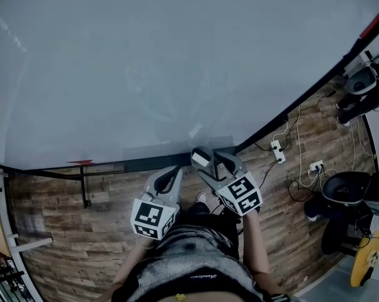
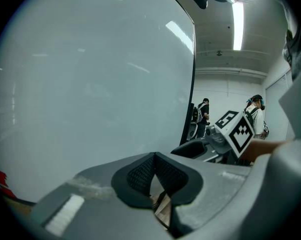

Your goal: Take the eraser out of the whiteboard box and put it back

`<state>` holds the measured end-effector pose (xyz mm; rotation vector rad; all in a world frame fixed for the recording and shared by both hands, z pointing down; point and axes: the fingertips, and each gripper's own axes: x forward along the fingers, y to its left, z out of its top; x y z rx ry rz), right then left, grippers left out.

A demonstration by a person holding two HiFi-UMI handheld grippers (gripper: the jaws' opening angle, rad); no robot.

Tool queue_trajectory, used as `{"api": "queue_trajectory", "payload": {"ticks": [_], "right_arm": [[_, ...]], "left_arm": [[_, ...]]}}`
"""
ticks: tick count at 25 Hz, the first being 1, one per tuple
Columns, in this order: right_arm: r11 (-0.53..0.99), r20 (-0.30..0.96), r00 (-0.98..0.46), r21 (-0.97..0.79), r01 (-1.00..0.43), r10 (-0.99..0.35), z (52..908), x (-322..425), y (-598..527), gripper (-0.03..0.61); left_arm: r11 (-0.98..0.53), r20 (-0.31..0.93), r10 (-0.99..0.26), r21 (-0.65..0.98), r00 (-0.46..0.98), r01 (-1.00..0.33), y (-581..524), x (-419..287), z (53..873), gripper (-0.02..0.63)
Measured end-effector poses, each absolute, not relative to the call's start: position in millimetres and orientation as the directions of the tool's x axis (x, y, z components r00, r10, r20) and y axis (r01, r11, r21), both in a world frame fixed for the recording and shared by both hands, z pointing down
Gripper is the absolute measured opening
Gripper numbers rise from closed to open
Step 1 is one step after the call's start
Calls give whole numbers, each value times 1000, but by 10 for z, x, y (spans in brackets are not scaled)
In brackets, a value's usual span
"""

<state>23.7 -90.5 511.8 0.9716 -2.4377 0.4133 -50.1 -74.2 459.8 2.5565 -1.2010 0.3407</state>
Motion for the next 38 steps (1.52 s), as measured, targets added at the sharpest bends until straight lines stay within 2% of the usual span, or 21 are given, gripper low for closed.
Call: {"api": "queue_trajectory", "payload": {"ticks": [16, 22, 29, 35, 38], "right_arm": [[683, 522, -617, -88, -725, -589, 5041, 384, -861, 281], [655, 455, -629, -122, -745, -630, 4876, 498, -888, 179], [676, 467, -633, -97, -730, -617, 4918, 505, -741, 81], [688, 478, -639, -95, -720, -603, 4971, 460, -695, 15], [691, 478, -641, -94, -717, -600, 4980, 455, -702, 3]], "left_arm": [[-621, 341, -692, 165, 636, -766, -704, -459, 4607, 2], [-627, 340, -688, 164, 641, -761, -672, -449, 4598, 2], [-637, 339, -681, 162, 649, -753, -594, -405, 4601, 2], [-641, 341, -675, 166, 654, -749, -586, -381, 4615, 2], [-642, 341, -674, 167, 655, -748, -590, -370, 4620, 2]]}}
